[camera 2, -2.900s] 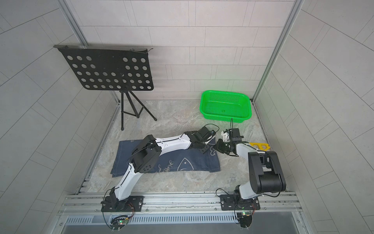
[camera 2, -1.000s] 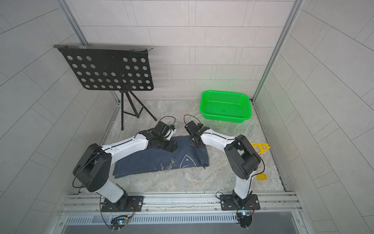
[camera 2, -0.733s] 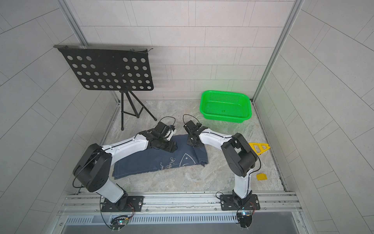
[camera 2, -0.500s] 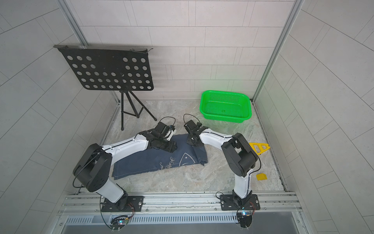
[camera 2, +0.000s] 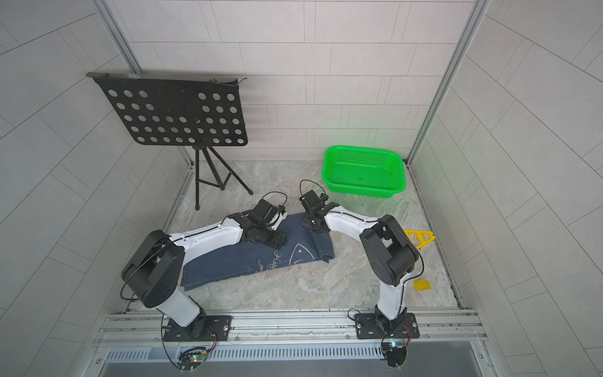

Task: Roll up the pillowcase
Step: Roll the pillowcase at the center of the board.

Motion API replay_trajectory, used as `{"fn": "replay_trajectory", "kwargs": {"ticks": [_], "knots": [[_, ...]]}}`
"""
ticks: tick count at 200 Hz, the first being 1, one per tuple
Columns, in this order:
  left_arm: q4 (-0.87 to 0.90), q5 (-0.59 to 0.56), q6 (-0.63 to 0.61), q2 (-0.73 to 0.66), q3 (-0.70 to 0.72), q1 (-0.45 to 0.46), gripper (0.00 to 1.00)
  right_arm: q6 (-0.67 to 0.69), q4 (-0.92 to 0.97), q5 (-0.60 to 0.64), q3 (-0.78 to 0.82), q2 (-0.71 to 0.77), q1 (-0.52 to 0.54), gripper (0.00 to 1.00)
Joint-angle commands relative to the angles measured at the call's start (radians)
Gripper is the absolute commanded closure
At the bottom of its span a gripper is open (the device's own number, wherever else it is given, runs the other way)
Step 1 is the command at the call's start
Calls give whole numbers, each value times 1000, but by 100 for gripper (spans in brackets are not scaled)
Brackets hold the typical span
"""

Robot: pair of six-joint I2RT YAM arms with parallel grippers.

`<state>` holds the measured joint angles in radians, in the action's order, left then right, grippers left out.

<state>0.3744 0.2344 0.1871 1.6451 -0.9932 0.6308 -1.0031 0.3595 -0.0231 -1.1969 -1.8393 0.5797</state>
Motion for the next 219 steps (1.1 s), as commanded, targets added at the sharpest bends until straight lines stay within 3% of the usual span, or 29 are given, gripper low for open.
{"fn": "replay_trajectory", "kwargs": {"ticks": [1, 46, 89, 119, 168, 219], "knots": [[29, -18, -18, 8, -12, 6, 39, -2, -13, -12, -2, -40, 2, 77], [54, 14, 7, -17, -42, 6, 39, 34, -76, -84, 1, -17, -8, 51], [30, 56, 65, -50, -71, 33, 39, 119, -63, -139, 35, 142, -96, 44], [-44, 66, 103, -48, -105, 95, 40, 182, -44, -175, 72, 183, -175, 52], [-138, 88, 78, 41, -175, 213, 41, 233, -131, -371, 20, 44, -220, 70], [-274, 114, 53, 154, -200, 257, 42, 227, -247, -439, -3, -73, -238, 80]]}}
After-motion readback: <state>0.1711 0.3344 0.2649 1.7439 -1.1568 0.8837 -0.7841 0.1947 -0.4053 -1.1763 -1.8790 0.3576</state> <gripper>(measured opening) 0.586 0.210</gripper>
